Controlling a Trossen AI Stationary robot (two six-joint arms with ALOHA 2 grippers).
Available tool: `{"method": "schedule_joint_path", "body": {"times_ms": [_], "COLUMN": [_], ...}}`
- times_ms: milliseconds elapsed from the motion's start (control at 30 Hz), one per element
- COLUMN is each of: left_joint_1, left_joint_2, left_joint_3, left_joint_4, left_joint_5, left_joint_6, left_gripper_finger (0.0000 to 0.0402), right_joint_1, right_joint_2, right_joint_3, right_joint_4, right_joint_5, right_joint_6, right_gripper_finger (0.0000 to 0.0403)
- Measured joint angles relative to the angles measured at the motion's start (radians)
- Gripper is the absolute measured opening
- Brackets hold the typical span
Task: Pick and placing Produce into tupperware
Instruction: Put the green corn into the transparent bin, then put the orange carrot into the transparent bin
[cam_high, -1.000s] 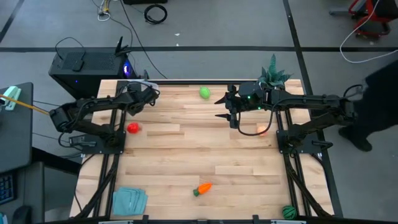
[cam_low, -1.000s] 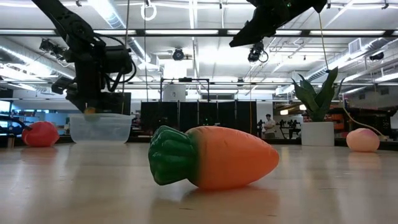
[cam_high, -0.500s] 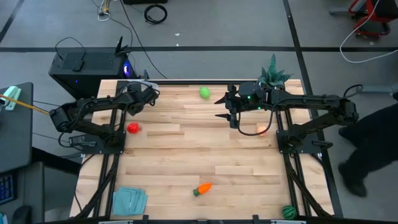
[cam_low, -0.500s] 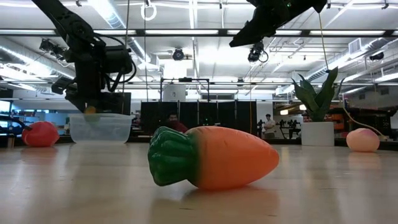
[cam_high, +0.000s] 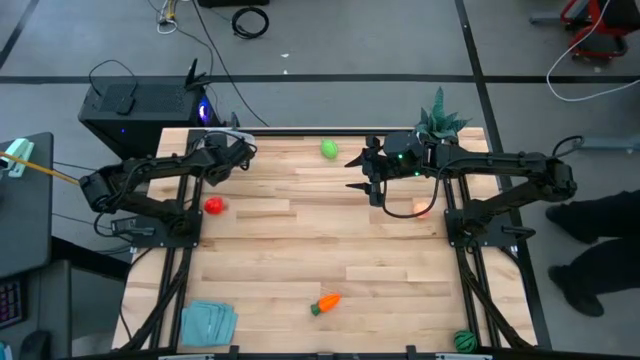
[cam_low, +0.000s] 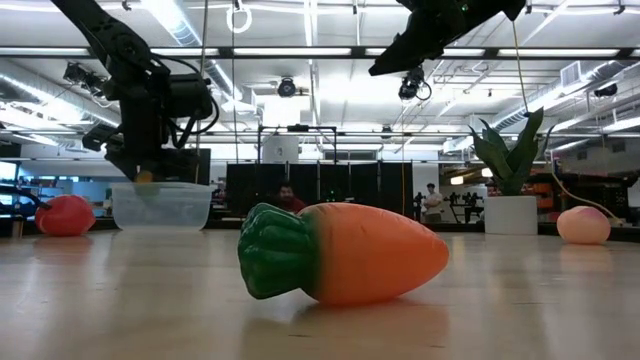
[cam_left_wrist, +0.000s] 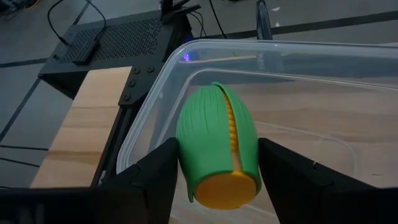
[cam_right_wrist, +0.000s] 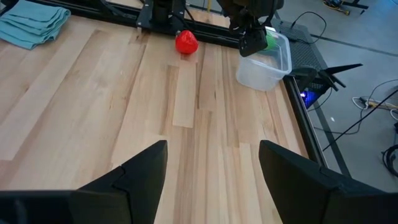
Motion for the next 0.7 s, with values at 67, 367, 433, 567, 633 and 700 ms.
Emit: {"method": "schedule_joint_path", "body": {"times_ms": [67, 367, 433, 567, 633, 700], "left_joint_1": [0.0, 0.001, 0.002, 0.001, 0.001, 0.001], "left_joint_2": [0.0, 0.0, 0.0, 0.0, 0.0, -0.001], "left_joint_3": [0.0, 0.0, 0.0, 0.0, 0.0, 0.0], "left_joint_4": [0.0, 0.0, 0.0, 0.0, 0.0, 0.0], "left_joint_5": [0.001, 0.0, 0.0, 0.001, 0.003, 0.007], "left_joint_6": [0.004, 0.011, 0.013, 0.002, 0.003, 0.006], "left_gripper_finger": [0.0202, 0.0246, 0.0262, 0.028, 0.0282, 0.0281], "right_joint_1": [0.0, 0.0, 0.0, 0.0, 0.0, 0.0], "right_joint_2": [0.0, 0.0, 0.0, 0.0, 0.0, 0.0], "right_joint_3": [0.0, 0.0, 0.0, 0.0, 0.0, 0.0], "right_joint_4": [0.0, 0.0, 0.0, 0.0, 0.0, 0.0], "right_joint_5": [0.0, 0.0, 0.0, 0.0, 0.0, 0.0], "right_joint_6": [0.0, 0.0, 0.0, 0.0, 0.001, 0.003], "right_gripper_finger": [0.0261, 0.0261, 0.0261, 0.0261, 0.0261, 0.0261]}}
